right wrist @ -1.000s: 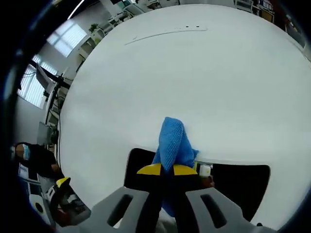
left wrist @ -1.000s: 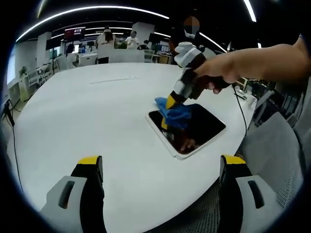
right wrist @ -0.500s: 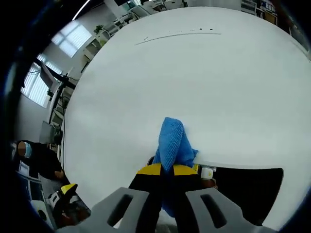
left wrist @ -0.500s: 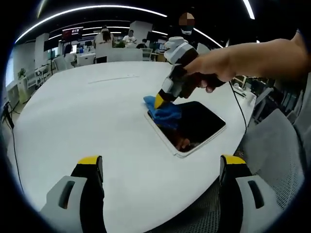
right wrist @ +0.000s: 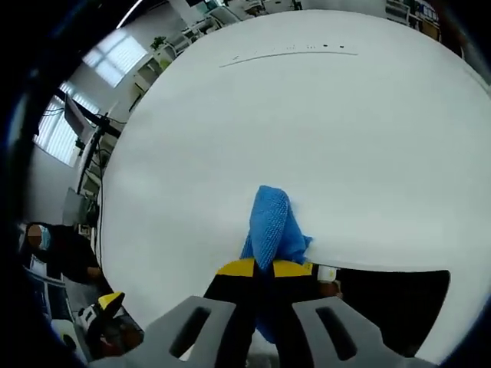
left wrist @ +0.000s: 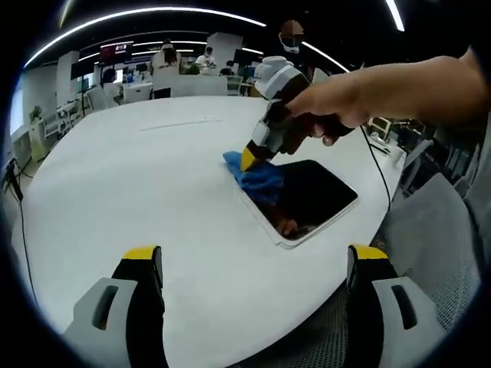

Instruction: Wipe the mirror surface with the cleaning cloth until all visible marks leave the cleaned area.

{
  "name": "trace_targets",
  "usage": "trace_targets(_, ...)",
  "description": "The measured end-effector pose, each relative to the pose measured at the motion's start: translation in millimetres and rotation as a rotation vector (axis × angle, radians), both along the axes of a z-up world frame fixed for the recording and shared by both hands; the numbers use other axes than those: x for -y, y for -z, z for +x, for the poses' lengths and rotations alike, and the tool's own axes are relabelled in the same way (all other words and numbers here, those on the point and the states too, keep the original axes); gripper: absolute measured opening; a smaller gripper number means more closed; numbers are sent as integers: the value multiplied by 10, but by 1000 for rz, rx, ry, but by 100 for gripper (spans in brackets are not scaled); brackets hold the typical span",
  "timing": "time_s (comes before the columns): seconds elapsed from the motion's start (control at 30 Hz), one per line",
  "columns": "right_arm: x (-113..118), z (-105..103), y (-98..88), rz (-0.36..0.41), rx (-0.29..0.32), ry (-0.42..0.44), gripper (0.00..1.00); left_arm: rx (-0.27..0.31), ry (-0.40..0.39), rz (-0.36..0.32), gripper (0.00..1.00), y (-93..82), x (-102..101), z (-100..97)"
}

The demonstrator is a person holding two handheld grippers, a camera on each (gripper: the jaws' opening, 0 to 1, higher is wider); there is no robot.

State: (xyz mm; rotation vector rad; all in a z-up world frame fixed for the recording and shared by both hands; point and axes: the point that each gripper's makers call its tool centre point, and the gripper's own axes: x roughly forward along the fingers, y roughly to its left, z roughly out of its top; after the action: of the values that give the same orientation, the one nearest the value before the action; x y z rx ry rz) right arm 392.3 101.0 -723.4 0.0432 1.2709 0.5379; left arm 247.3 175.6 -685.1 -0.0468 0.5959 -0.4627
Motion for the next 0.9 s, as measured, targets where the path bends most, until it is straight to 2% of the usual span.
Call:
trace_targets(0.1,-21,66,56,7,11,-38,0,-3,-3,4,99,7,-9,-3)
trace_targets(0.3,-16,13,27,-2,31,-14,0,-6,10,13,99,17,9,-12)
trace_targets(0.43,-21,-51,45,11,10,-2,0,-8,4,14,99,14,-2,-9)
trace_targets(0.53,-30,-124,42,5,11,-25,0,-7,8,18,99,13,-3,-8)
trace_targets(0.67,-68,-20,183,11,-11,-27,0,-6,-2,2,99,-1,-2,-1)
trace_targets(0.73,-53,-130,142,14,-14,-39,0,8,-2,-3,99,-21,0,10)
trace_targets(0.9,-46,-215,148,13,-5,-49,0,5,-6,4,99,-11,-7,5)
